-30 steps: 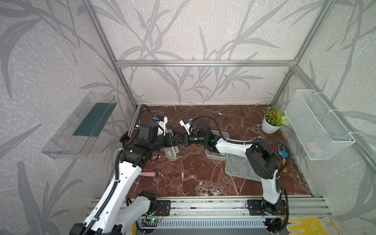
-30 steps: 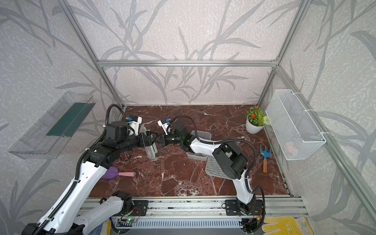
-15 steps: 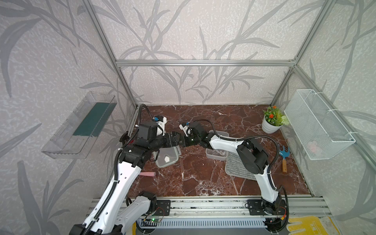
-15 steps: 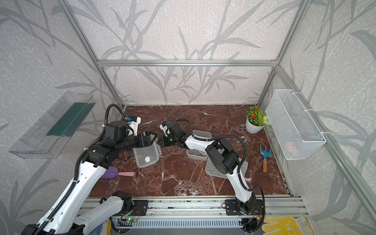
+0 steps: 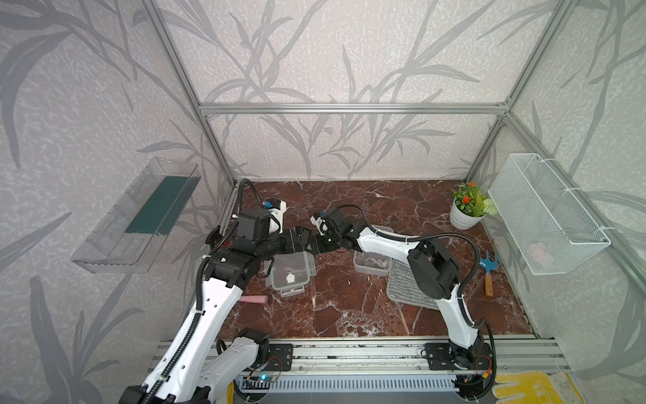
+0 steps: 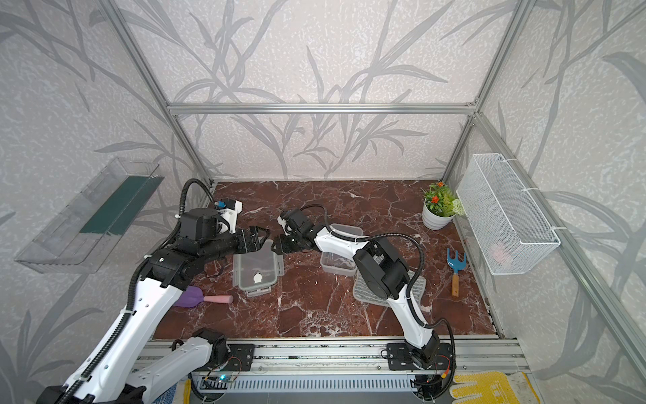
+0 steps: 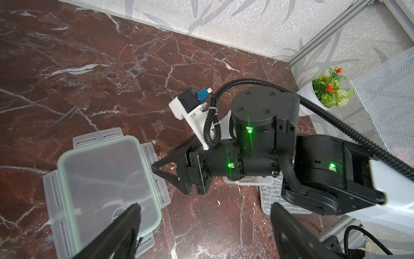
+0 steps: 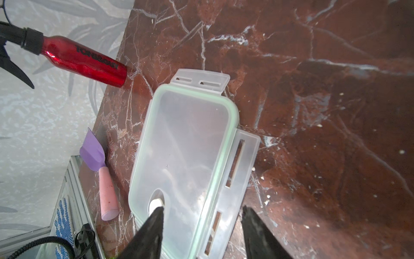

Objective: Wipe the insides of the lunch boxes
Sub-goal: Place the lid at the center of the board, then pick up the cleaning item at the center of the board.

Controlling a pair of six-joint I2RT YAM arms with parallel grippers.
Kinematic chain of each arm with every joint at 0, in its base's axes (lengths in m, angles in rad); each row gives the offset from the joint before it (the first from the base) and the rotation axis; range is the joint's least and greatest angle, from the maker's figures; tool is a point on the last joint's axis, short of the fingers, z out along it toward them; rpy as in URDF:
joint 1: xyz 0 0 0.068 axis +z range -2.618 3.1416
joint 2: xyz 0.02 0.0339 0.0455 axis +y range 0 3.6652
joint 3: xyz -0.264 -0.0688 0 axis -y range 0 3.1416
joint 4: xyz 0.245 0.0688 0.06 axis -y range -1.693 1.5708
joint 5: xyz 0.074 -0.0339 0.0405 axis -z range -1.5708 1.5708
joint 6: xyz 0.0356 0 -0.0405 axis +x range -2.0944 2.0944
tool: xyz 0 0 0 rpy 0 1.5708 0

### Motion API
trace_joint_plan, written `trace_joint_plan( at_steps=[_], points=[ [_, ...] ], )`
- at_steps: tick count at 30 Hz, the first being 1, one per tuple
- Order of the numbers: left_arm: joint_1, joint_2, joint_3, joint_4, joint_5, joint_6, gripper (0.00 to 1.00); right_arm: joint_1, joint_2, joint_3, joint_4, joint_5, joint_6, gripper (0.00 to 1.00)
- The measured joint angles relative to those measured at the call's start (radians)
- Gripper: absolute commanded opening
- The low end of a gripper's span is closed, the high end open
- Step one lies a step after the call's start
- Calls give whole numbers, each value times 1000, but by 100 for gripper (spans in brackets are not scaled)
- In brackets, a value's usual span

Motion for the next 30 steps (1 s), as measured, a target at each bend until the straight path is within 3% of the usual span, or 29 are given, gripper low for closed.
trace_joint_plan(
  at_steps=[8, 16, 24, 30],
  points=[
    [0, 2, 20, -3, -1, 0, 89, -11, -106, -16, -146, 64, -76, 66],
    [0, 71, 81, 24, 42, -5, 86, -107, -626, -240, -229, 151, -137, 75],
    [-56, 332, 137, 26, 76, 5, 84, -215, -986, -493, -401, 375, -163, 90],
    [-164, 591, 314, -44, 21, 43, 81, -368, -1046, -678, -531, 457, -157, 92]
  ],
)
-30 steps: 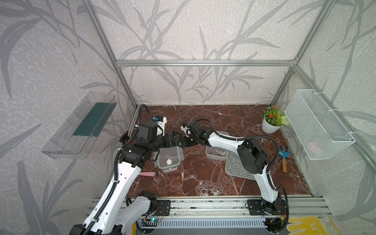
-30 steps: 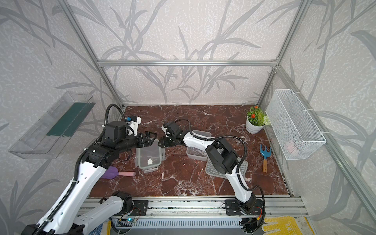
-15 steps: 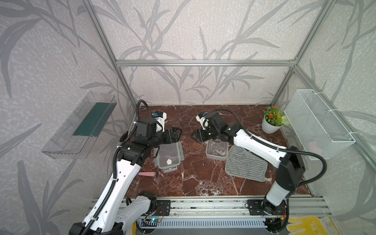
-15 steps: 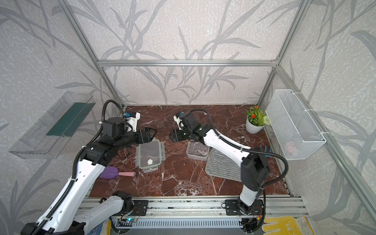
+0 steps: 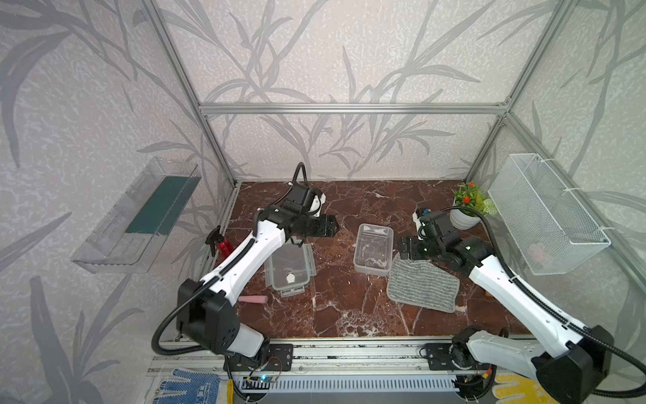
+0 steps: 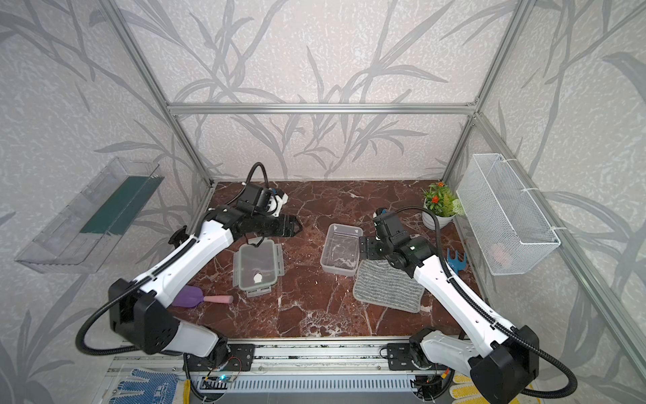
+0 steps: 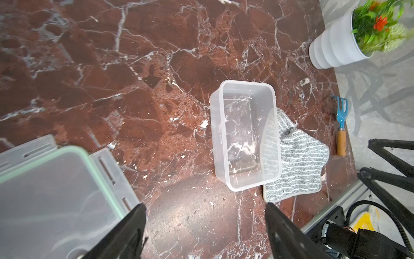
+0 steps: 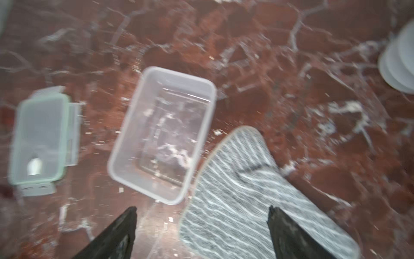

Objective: Wipe the insides of the lunch boxes
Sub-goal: Pick up the cleaning item at the center of the board.

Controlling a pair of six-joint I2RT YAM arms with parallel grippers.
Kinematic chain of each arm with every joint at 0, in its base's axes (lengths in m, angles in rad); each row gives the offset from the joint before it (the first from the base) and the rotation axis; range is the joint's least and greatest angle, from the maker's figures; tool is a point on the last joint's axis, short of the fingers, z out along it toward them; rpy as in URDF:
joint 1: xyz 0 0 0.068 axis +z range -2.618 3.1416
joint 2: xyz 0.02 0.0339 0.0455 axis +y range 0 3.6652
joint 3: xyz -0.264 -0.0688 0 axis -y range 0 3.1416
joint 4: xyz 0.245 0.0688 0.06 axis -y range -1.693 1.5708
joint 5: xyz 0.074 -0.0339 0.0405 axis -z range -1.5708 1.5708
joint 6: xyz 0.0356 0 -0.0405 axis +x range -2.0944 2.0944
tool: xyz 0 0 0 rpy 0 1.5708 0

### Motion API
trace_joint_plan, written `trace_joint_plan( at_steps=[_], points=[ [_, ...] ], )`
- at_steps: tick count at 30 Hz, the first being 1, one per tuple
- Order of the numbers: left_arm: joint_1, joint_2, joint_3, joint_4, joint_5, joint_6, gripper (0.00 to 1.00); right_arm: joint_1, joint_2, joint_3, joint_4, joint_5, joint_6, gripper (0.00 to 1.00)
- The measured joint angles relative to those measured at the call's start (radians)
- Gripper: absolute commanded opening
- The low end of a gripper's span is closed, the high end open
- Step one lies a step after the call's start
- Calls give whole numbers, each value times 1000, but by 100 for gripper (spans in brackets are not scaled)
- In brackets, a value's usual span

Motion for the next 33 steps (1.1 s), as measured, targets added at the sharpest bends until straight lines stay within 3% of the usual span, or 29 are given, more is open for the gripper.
trace_joint_plan(
  at_steps=[8, 19, 25, 29, 33],
  points=[
    [-27, 255, 110, -29, -10, 10, 80, -8, 189, -59, -144, 53, 4, 93],
    [-146, 486, 292, -51, 13, 17, 79, -9, 342, -171, -101, 76, 98, 95],
    [-155, 558, 298, -73, 7, 15, 68, -10, 436, -122, -55, 72, 110, 91],
    [-157, 581, 297, -79, -6, 15, 55, -9, 441, -120, -34, 65, 113, 70],
    [-158, 597, 297, -80, -10, 11, 37, -10, 457, -117, -2, 33, 113, 24]
  ],
)
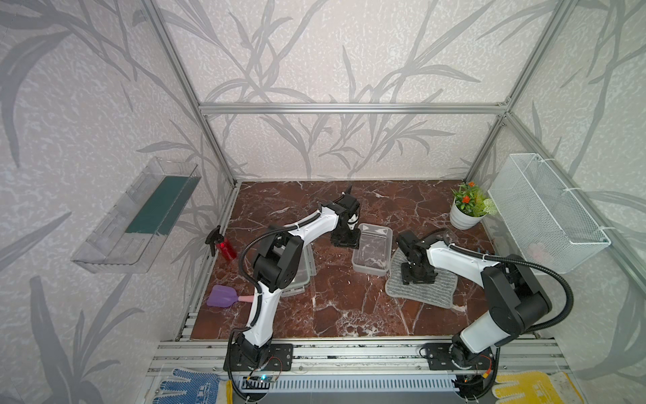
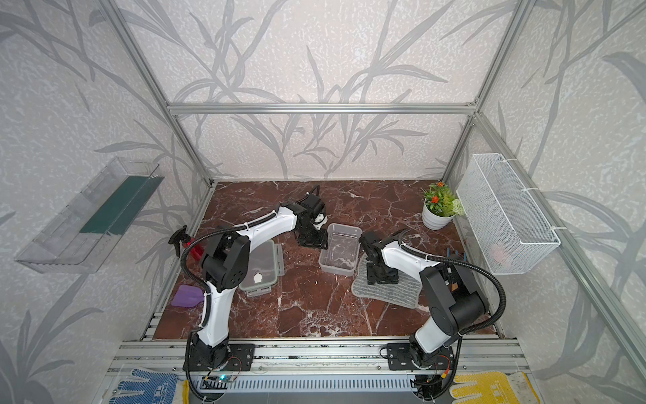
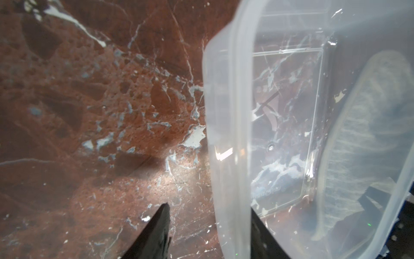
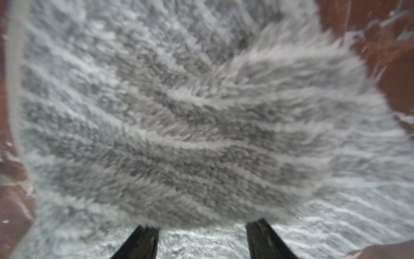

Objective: Wipe the insides of the lunch boxes
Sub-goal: Pick up the cleaning item at the center of the board, then wipe the dirt inside the lunch box.

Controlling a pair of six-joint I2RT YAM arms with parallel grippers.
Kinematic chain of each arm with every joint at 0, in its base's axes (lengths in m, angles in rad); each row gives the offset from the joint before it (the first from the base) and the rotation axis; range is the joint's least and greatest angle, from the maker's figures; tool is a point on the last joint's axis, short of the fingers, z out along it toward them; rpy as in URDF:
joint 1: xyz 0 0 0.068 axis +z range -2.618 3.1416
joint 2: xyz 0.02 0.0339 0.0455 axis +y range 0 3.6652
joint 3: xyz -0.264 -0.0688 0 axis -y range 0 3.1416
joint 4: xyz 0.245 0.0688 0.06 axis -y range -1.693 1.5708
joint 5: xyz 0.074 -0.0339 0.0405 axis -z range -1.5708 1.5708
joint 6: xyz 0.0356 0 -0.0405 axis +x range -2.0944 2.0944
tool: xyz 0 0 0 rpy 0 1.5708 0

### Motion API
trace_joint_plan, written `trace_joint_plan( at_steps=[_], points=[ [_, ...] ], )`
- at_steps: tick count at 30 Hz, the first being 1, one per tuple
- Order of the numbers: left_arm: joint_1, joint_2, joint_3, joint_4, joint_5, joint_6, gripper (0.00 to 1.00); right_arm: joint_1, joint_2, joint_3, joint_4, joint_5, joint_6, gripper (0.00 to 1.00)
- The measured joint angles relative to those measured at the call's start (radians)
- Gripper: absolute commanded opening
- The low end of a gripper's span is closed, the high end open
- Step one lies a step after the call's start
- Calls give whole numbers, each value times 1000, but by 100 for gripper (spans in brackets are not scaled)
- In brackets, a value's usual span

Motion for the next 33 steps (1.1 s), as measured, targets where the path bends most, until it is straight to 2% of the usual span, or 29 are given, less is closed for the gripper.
trace_joint_plan(
  at_steps=[1, 3, 7, 10, 14, 18, 21, 26, 33],
  points=[
    [0, 3, -2, 1, -3, 0, 32, 0, 4, 1, 10, -10, 0, 13],
    [0, 3, -11, 0, -12, -2, 24, 2, 8, 2, 25, -20, -1, 0],
    [0, 3, -32, 0, -23, -5, 12, 1, 2, 6, 19, -19, -4, 0],
    [0, 3, -41, 0, -33, -6, 6, 0, -46, 15, -10, -17, -13, 0],
    [0, 3, -43, 0, -38, -6, 0, 4, -223, 79, -60, -29, -36, 0],
    [0, 2, -45, 0, -41, -6, 0, 16, -425, 193, -40, -79, -57, 0],
    [0, 1, -45, 0, -41, -6, 0, 29, -499, 246, -4, -137, -60, 0],
    [-3, -5, -55, 1, -45, -10, 0, 47, -476, 262, 98, -279, -44, 0],
    [-19, -45, -113, 16, -49, -18, 0, 74, -329, 285, 308, -476, 2, 0]
  ],
)
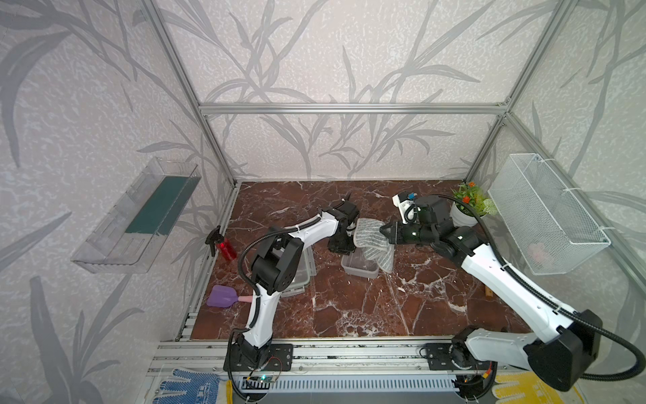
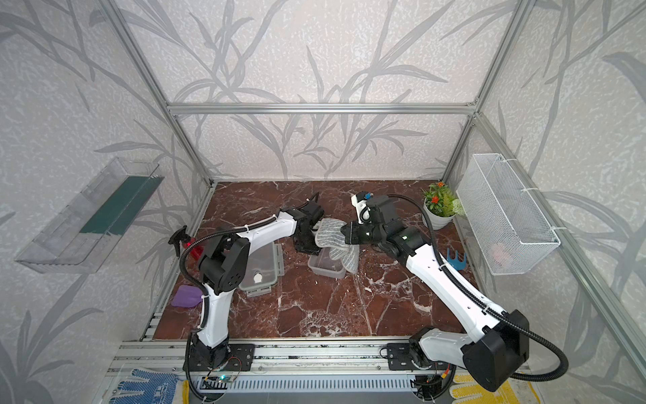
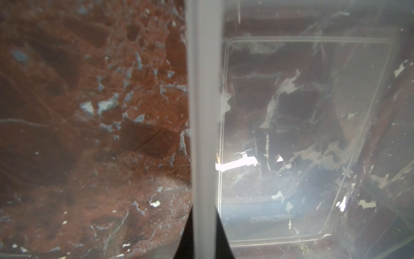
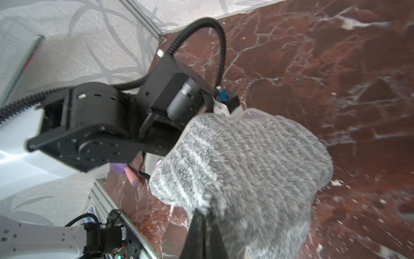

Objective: Wipe the insides of the lunch boxes
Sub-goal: Wipe the dirt inside the lunch box.

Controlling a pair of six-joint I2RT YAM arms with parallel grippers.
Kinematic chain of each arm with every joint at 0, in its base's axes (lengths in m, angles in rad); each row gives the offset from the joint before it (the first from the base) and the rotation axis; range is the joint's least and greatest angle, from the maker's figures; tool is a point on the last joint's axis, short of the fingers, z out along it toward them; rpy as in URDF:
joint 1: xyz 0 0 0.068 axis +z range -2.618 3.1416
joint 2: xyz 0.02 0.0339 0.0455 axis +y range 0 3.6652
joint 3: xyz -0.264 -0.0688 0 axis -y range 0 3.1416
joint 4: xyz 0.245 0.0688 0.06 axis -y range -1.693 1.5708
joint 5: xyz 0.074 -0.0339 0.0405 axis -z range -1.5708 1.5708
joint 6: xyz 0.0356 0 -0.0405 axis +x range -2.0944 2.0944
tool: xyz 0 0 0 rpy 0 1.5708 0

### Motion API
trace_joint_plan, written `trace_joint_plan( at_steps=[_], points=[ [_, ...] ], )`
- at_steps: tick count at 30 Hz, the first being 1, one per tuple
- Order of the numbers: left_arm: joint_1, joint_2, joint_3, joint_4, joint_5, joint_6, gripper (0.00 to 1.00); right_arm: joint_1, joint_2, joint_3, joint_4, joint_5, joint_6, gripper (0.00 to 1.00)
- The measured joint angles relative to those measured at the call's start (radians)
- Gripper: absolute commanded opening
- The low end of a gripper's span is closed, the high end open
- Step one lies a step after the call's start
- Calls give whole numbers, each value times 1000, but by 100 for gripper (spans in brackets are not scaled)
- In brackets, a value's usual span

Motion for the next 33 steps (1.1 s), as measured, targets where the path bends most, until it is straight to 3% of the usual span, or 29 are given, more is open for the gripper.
trace_joint_plan(
  at_steps=[7, 16, 25, 33],
  points=[
    [-2, -13, -22, 21, 1, -14, 0, 20, 136, 50, 89, -49, 21, 0],
    [-5, -48, -27, 31, 3, -22, 0, 22, 302, -63, 26, 106, 17, 0],
    [-11, -130, -79, 56, 13, -22, 0, 136, 581, 202, -170, 382, -50, 0],
    [-10, -171, -125, 64, 6, -21, 0, 136, 649, 255, -196, 410, -6, 0]
  ],
)
